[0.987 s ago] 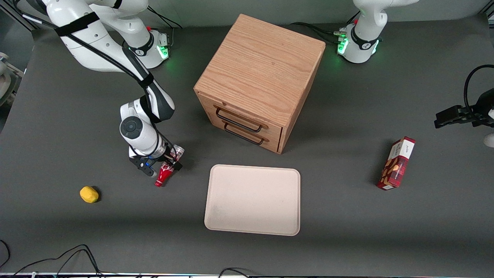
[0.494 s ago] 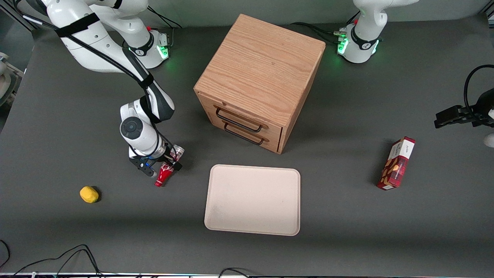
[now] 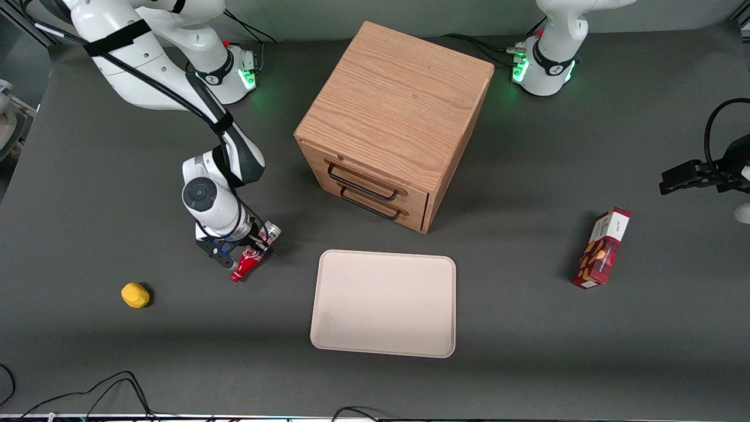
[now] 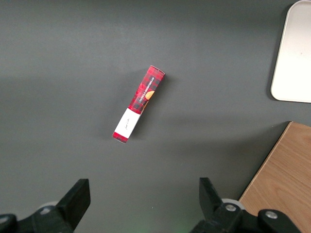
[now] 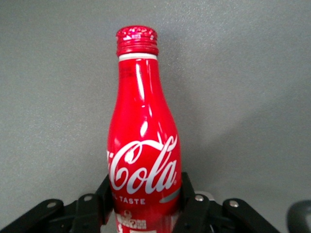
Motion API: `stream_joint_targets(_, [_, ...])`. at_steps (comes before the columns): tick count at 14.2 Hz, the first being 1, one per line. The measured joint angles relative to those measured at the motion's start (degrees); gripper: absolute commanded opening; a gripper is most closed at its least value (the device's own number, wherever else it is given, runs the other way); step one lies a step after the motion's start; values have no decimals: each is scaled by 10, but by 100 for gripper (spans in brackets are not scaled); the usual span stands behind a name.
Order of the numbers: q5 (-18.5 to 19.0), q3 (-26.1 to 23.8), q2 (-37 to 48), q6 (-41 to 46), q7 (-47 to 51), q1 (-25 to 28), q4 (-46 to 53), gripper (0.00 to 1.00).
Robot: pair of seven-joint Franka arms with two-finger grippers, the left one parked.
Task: Place coke bottle on tray
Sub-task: 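Lower the right gripper and close it around the bottle's body, then lift the bottle and tilt it upright with the right gripper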
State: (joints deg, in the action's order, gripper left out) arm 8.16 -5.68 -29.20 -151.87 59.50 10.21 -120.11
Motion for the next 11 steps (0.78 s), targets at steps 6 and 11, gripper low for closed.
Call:
stream_joint_targets(6, [0,0,0,0,0,-1,1,0])
stream_joint_targets(11, [8,0,60,107,-21,-14,24,0])
